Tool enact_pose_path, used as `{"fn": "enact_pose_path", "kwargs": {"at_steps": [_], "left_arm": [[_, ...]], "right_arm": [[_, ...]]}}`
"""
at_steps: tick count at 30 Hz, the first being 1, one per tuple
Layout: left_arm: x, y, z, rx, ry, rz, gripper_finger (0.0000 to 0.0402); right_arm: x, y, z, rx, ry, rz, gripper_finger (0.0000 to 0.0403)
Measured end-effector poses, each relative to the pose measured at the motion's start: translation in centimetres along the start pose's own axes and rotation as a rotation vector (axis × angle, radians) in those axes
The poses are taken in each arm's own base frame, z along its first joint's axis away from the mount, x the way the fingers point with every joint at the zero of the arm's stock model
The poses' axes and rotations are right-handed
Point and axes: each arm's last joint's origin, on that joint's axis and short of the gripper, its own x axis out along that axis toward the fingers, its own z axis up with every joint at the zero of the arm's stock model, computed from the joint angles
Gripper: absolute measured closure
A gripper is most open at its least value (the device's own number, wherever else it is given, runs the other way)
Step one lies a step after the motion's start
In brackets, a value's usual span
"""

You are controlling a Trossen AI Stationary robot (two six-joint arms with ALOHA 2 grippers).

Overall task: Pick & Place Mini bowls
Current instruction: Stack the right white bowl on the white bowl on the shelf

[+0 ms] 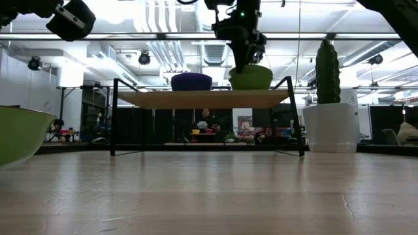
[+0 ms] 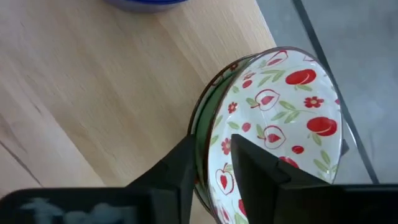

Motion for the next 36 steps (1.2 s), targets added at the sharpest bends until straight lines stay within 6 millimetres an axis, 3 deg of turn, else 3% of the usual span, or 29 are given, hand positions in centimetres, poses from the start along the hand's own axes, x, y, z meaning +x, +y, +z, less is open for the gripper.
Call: {"fn": "enact_pose_path", "kwargs": {"at_steps": [8,29,36], "left_arm": [[0.0,0.0,0.0,0.0,0.0,0.0,0.0351],[0.0,0.0,-0.1,0.006,0.006,0.002,0.0351],[0.0,0.0,0.0,0.006,0.005,0.002,0.0351]], "right_arm": [[0.0,0.4,-0.1,-0.057,0.002,0.022,0.0288],[-1.6,0.3,0.2,-0.127,-0.054,0.027,0.0333],[-2.2,0.4,0.2,-0.13,-0.089,-0.068,0.0353]]}}
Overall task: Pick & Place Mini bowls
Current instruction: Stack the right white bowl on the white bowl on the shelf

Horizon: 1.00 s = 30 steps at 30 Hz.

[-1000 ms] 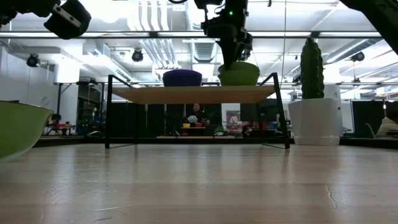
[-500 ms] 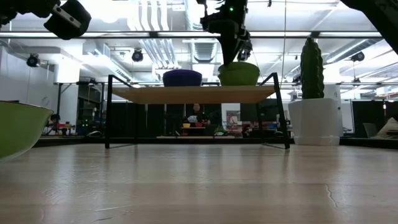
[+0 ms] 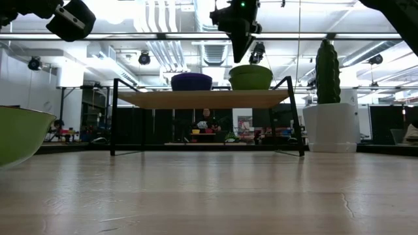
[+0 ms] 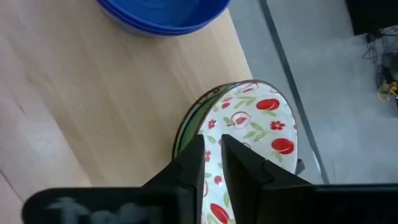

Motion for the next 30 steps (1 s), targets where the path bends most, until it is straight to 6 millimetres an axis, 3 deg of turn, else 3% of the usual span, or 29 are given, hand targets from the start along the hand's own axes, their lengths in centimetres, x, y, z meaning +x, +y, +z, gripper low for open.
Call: {"fn": "enact_pose_path", "kwargs": {"at_steps": [7,30], "left_arm": [[0.0,0.0,0.0,0.0,-0.002,0.0,0.0351],[0.0,0.0,0.0,-0.001,0.001,0.0,0.0351]], "right_arm": [[0.1,0.1,-0.1,0.011,0.004,-0.02,0.0392],[1.1,0.6,-0.3,0.008,0.046,0.021,0.0394]]}}
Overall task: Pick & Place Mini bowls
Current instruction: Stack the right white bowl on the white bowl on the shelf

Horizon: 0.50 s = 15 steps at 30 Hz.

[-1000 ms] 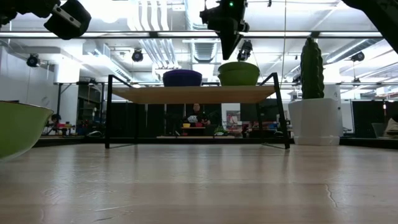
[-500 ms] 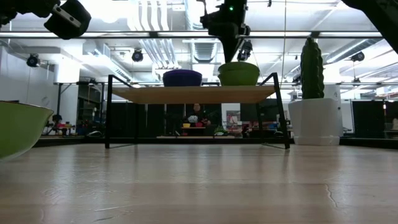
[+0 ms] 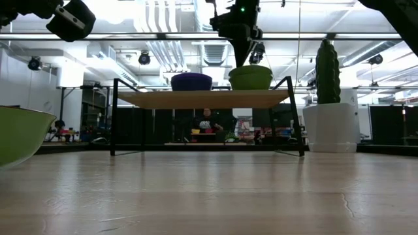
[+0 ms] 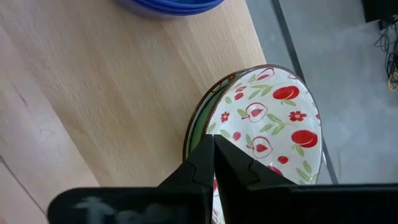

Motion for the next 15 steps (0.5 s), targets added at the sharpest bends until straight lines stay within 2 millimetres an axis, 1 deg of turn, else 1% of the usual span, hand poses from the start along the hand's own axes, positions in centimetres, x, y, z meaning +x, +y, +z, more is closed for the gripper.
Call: {"fn": "enact_pose_path", "kwargs": {"at_steps": [15], "left_arm": [[0.0,0.0,0.03,-0.005,-0.003,0.0,0.0351]], "right_arm": [[0.16,0.09,-0.05,0.019,0.007,0.005,0.0394]]}}
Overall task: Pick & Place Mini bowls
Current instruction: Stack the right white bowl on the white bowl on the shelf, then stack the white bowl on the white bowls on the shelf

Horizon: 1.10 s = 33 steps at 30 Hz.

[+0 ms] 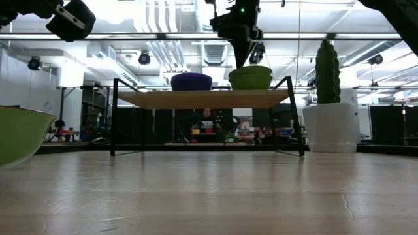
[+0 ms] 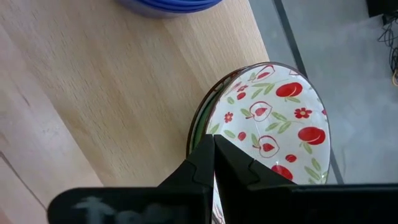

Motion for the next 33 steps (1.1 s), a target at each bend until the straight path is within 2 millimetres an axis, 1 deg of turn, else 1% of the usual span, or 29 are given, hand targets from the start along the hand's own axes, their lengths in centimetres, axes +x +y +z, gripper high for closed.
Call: {"fn": "enact_pose_path", "kwargs": {"at_steps": [9,12,16,20,22,24,27,33], "left_arm": [[0.0,0.0,0.0,0.0,0.0,0.0,0.0351],[0.0,0.0,0.0,0.001,0.001,0.0,0.0351],[0.0,0.0,0.0,-0.001,0.002,0.001,0.0351],[0.0,0.0,0.0,-0.001,0.003,0.001,0.0351],[0.0,0.0,0.0,-0.001,0.003,0.001,0.0351],[0.0,0.0,0.0,-0.002,0.003,0.001,0.0351],[0.0,0.0,0.0,-0.002,0.002,0.001,0.0351],[0.0,0.0,0.0,-0.002,0.002,0.0,0.0351]], "right_arm": [[0.2,0.1,0.0,0.015,0.009,0.016,0.0394],[0.1,0.0,0.0,0.002,-0.002,-0.039,0.0394],[-0.3,0.3,-0.1,-0.038,-0.036,-0.145,0.0394],[-1.0,0.6,0.0,-0.056,-0.06,-0.15,0.0394],[-1.4,1.0,0.1,-0.061,-0.085,-0.117,0.0394],[-2.0,1.8,0.2,-0.101,-0.112,-0.045,0.0394],[-2.9,3.8,0.0,-0.193,-0.156,0.063,0.0394],[-5.0,8.9,-0.7,-0.376,-0.279,0.197,0.0394]]}}
